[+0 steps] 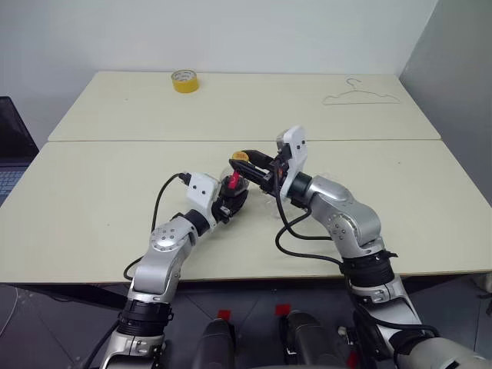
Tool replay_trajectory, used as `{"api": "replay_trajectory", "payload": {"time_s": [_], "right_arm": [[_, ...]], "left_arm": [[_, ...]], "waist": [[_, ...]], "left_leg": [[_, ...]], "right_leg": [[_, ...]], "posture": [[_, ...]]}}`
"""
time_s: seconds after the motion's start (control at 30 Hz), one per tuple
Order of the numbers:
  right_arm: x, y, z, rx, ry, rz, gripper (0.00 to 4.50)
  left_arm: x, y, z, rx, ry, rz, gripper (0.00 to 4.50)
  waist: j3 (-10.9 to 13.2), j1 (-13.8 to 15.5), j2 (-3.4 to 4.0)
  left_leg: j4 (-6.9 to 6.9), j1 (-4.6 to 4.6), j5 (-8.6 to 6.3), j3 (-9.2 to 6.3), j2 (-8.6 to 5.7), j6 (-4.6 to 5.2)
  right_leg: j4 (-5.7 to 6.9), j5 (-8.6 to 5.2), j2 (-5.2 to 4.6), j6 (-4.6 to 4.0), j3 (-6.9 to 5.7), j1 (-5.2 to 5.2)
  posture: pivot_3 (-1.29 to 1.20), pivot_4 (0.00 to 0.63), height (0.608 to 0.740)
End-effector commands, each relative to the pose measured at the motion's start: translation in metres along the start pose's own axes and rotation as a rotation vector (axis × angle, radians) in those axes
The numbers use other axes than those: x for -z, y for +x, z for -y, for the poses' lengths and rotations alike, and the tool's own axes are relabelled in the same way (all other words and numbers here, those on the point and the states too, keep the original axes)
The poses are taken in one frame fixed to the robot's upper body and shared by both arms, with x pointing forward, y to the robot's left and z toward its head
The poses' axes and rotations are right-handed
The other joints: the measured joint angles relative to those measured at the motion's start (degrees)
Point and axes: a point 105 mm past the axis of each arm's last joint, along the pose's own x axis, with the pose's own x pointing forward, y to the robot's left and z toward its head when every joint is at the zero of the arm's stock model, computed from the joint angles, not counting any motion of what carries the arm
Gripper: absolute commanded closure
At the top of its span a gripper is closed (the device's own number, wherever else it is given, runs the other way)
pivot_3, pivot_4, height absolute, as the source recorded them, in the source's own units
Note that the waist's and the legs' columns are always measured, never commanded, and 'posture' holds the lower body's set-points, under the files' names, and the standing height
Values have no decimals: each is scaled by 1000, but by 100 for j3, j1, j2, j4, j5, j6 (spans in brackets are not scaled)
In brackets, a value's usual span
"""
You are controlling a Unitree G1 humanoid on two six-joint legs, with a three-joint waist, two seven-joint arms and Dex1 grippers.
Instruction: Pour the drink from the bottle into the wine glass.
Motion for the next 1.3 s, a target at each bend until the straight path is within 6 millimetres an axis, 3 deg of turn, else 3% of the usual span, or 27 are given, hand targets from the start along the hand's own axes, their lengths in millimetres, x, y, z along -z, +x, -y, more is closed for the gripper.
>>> {"api": "replay_trajectory", "payload": {"time_s": [0.03, 0.63, 0.9, 1.03, 1.3], "right_arm": [[-19, -1, -4, -19, -26, 64, 3237], [-33, -21, -3, -234, -148, 63, 3237], [-20, -36, -14, -439, -200, -38, 3238], [-16, -36, -6, -474, -239, -84, 3238], [-32, -26, 12, -391, -232, 6, 3238]], "left_arm": [[-16, 1, 0, 2, 40, 59, 1515], [-14, 1, 2, 15, 39, 56, 1515], [-14, 1, 5, 35, 38, 52, 1515], [-14, 1, 6, 49, 37, 48, 1515], [-12, -2, 6, 53, 40, 38, 1515]], "waist": [[0, 0, 0], [0, 0, 0], [0, -1, 0], [0, -9, 0], [0, 0, 0]], "left_leg": [[0, 0, 0, 0, 0, 0], [0, 0, 0, 0, -1, 0], [0, 1, 0, 0, -1, 0], [1, 4, 0, 1, -1, 0], [0, 2, 0, 1, -1, 0]], "right_leg": [[0, 0, 0, 0, 1, 0], [-1, 0, 0, 0, 0, 0], [-1, 0, 0, 0, 0, 1], [1, 0, 1, 0, 0, 1], [1, 0, 1, 0, 0, 1]], "posture": [[0, 150, 740], [0, 150, 740], [0, 150, 740], [0, 150, 740], [0, 150, 740]]}}
